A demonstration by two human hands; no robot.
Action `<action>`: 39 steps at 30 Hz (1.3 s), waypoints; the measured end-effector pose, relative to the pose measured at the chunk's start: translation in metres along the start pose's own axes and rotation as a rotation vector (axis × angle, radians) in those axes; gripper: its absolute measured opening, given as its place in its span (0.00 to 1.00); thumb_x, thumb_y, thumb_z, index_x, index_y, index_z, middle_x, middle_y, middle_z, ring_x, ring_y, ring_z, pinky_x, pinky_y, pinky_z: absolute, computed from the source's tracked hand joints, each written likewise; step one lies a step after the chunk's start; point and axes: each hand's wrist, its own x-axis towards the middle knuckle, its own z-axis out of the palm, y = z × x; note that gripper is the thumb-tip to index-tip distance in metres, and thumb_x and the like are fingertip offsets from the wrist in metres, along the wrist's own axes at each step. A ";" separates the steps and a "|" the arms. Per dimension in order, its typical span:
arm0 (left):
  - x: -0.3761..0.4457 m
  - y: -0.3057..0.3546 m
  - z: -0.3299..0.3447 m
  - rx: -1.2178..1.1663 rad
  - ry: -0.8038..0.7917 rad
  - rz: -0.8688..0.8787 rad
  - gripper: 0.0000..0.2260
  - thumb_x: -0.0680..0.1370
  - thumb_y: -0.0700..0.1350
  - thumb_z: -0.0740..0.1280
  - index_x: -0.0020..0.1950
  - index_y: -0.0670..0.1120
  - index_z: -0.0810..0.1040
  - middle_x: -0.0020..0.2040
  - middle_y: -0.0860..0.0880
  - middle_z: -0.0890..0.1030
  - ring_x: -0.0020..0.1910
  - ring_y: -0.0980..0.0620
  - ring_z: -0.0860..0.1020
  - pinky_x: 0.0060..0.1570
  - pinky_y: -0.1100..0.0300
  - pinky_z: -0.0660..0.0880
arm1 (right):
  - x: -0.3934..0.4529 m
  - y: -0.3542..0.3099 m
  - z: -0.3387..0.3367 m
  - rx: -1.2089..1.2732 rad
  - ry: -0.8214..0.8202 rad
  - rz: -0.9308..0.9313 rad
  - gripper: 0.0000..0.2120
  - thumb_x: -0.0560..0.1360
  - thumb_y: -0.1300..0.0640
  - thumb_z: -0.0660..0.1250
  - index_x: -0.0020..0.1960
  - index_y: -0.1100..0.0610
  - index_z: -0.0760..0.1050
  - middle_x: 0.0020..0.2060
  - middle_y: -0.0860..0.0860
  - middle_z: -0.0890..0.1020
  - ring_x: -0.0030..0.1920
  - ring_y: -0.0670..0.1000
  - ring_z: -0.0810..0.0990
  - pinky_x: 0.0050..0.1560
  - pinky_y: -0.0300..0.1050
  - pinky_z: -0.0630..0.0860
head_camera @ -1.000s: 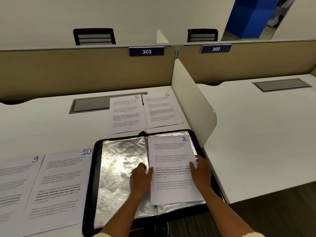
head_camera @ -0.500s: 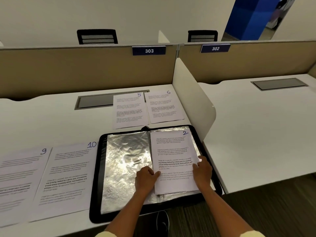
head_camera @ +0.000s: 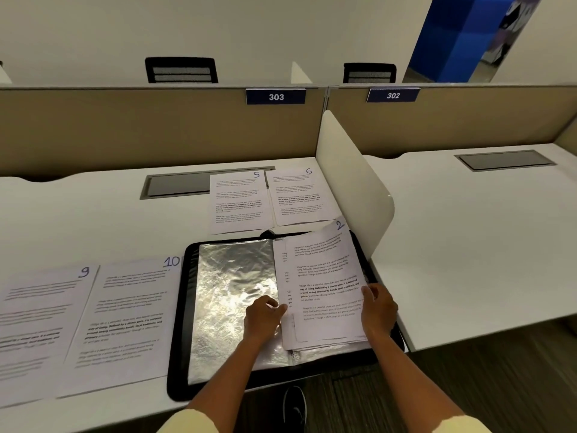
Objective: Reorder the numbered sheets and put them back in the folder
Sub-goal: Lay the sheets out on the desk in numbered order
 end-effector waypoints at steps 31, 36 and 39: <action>-0.052 -0.091 -0.162 -0.445 0.181 -0.080 0.08 0.75 0.41 0.74 0.37 0.42 0.79 0.42 0.42 0.84 0.41 0.48 0.81 0.32 0.60 0.76 | -0.126 -0.067 0.127 0.374 -0.350 0.168 0.05 0.76 0.56 0.73 0.49 0.57 0.80 0.45 0.51 0.82 0.49 0.56 0.82 0.56 0.54 0.80; -0.060 -0.116 -0.204 -0.470 0.306 -0.071 0.05 0.75 0.41 0.73 0.41 0.42 0.81 0.41 0.47 0.84 0.38 0.48 0.81 0.31 0.62 0.77 | -0.157 -0.080 0.158 0.362 -0.511 0.091 0.03 0.76 0.58 0.74 0.47 0.55 0.81 0.46 0.54 0.85 0.46 0.54 0.84 0.51 0.51 0.82; -0.063 -0.129 -0.230 -0.497 0.379 -0.070 0.06 0.76 0.40 0.73 0.45 0.37 0.82 0.43 0.44 0.84 0.33 0.49 0.79 0.28 0.63 0.75 | -0.172 -0.094 0.181 0.371 -0.635 0.079 0.04 0.75 0.60 0.74 0.49 0.57 0.82 0.48 0.55 0.86 0.47 0.54 0.85 0.50 0.51 0.82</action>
